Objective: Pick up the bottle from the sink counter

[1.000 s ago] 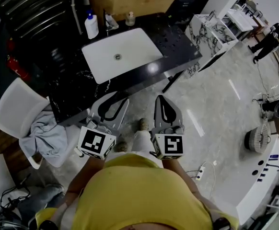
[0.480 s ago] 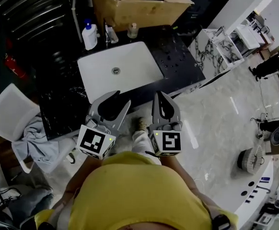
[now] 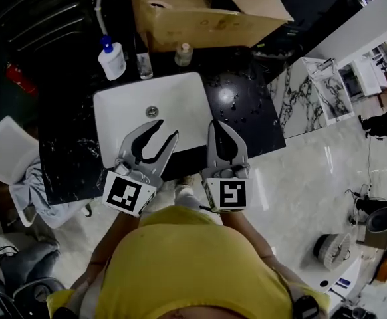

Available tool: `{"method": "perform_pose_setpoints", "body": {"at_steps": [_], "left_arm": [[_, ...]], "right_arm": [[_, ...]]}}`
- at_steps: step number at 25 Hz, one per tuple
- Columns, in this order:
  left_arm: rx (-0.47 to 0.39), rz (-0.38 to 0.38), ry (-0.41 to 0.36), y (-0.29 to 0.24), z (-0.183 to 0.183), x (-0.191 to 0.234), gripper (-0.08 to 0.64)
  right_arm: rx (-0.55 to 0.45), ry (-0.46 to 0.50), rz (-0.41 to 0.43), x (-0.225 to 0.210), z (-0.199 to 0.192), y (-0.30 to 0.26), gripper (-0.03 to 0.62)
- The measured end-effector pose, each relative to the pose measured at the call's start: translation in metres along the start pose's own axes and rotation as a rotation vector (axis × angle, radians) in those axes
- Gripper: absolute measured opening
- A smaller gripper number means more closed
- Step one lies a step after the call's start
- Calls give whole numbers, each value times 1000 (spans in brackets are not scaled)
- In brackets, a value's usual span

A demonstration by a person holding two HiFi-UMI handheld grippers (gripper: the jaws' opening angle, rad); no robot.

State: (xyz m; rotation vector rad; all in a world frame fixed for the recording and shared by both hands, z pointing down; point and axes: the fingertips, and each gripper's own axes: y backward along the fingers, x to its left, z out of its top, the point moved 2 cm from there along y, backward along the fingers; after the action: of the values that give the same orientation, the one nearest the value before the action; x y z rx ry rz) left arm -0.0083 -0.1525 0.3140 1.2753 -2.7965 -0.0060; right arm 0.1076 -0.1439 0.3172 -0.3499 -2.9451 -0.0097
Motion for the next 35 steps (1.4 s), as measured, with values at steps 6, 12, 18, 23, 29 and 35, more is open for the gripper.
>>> {"method": "perform_pose_setpoints", "body": {"at_steps": [6,12,18,23,29,35], "left_arm": [[7,42,3,-64,-8,4,165],[19,90,21,-105,-22,8,167],[35,140,10,-126,-25,17,179],[60,179,3,-145,-30,35,218],[51,243,-39,-161,-35,50,218],[77,240,-41,-178,-49,65,219]], "right_arm": [[2,-32,62,-49,-18,-36,2],[26,-15,119,-81,-37,-62,0],[16,-39,146,-95,-42,-77,1],[8,-45,166,-96,-43,-92,1],[7,-75,174,-98,-45,-101,1],[21,-90,162,-97,-59,-113,1]]}}
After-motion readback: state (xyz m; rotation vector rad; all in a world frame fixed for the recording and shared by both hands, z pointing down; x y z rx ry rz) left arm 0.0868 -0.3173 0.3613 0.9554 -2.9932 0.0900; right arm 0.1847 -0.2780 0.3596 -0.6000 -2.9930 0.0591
